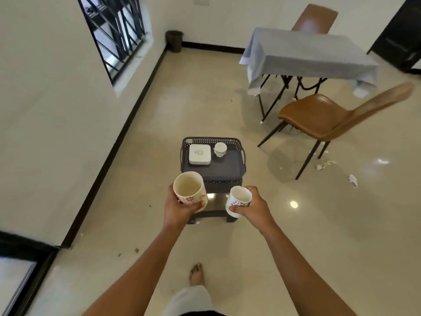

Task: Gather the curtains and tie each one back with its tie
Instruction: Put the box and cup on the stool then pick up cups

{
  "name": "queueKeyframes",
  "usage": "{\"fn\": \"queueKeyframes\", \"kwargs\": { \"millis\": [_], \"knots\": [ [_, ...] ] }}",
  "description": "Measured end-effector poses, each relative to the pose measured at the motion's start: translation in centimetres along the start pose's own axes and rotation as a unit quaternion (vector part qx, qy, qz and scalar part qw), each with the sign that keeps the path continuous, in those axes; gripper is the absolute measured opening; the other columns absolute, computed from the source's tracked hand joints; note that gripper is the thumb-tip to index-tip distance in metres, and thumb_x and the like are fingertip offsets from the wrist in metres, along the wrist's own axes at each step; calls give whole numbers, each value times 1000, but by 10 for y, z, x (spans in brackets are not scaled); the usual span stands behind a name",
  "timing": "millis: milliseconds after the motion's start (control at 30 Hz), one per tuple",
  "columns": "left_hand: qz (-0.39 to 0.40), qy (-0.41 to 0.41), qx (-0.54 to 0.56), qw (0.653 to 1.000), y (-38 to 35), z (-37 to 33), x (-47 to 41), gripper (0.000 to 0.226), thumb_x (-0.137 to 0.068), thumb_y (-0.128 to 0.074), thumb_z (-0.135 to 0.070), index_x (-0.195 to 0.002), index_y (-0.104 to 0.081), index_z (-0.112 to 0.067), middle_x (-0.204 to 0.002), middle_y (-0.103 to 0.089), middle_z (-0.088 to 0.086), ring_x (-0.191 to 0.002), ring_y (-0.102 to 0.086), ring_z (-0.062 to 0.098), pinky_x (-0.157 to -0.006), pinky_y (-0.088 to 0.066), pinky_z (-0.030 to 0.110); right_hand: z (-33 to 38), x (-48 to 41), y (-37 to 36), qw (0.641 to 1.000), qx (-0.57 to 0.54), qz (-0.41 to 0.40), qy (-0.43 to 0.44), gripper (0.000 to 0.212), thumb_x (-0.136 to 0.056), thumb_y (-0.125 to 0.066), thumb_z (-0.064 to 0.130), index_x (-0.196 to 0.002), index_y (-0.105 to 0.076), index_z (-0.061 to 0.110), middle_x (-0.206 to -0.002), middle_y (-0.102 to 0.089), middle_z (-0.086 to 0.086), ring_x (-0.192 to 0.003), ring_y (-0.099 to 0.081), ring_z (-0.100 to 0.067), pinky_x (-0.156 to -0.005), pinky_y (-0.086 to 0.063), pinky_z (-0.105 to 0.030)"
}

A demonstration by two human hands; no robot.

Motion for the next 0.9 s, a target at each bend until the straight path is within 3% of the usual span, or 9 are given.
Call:
{"fn": "queueKeyframes", "kwargs": {
  "millis": [67, 167, 233, 367, 433, 600, 767, 900],
  "knots": [
    [-1, -2, -32, 999, -17, -9, -48, 85, -50, -96, -19, -118, -47, -30, -107, -60, -16, -93, -58, -12, -65, -45, 3, 12, -62, 7, 1000, 21, -13, -7, 70, -62, -86, 20, -119, -45, 24, -116, -56, -1, -104, -55, -21, -79, -42, -24],
    [1, 9, -62, 998, -44, -10, -112, 89, -49, -96, -22, -123, -49, -20, -114, -58, -4, -101, -59, 5, -80, -49, 17, 21, -145, 13, 998, 51, -16, -13, 75, -61, -87, 18, -123, -45, 16, -122, -50, -5, -106, -53, -22, -84, -41, -25],
    [13, 21, -75, 997, -62, 0, -150, 89, -47, -97, -26, -123, -51, -21, -113, -60, -6, -101, -60, 6, -79, -49, 18, 20, -194, 13, 997, 73, -6, -10, 76, -59, -88, 20, -122, -46, 16, -121, -52, -5, -105, -54, -24, -83, -42, -27],
    [35, 42, -119, 991, -93, 37, -216, 81, -42, -94, -38, -111, -51, -44, -100, -63, -26, -93, -58, -14, -68, -42, 4, -3, -283, 0, 990, 136, 29, -6, 74, -55, -88, 29, -118, -50, 20, -113, -58, -4, -104, -54, -26, -79, -44, -31],
    [42, 47, -150, 987, -107, 57, -243, 76, -41, -91, -44, -105, -51, -49, -96, -64, -30, -90, -61, -9, -67, -42, 3, -18, -318, -14, 986, 157, 51, -5, 72, -55, -88, 31, -116, -51, 21, -111, -59, -2, -103, -54, -24, -79, -45, -31],
    [92, 77, -184, 976, -134, 103, -288, 82, -40, -91, -50, -113, -53, -45, -102, -66, -22, -94, -63, -2, -76, -49, 13, -52, -370, -50, 979, 178, 96, -12, 68, -61, -84, 30, -118, -49, 19, -117, -57, -3, -104, -56, -23, -84, -48, -33],
    [148, 74, -223, 961, -147, 135, -312, 86, -43, -90, -49, -118, -49, -45, -107, -60, -29, -101, -57, -11, -79, -42, 4, -80, -399, -77, 968, 208, 143, -17, 74, -65, -82, 24, -127, -44, 13, -126, -52, -8, -114, -51, -26, -93, -44, -34],
    [188, 72, -231, 952, -147, 155, -327, 90, -47, -91, -43, -126, -49, -37, -119, -61, -18, -110, -57, 1, -93, -46, 24, -96, -406, -88, 957, 243, 156, -13, 70, -67, -82, 28, -123, -45, 13, -122, -51, -6, -112, -51, -25, -87, -45, -34]
  ]
}}
Point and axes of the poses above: each hand's wrist, its own x-axis away from the middle knuckle, its own y-axis out of the back of the hand, z = x × y, the point moved 6 cm from there along -x, towards the middle knuckle
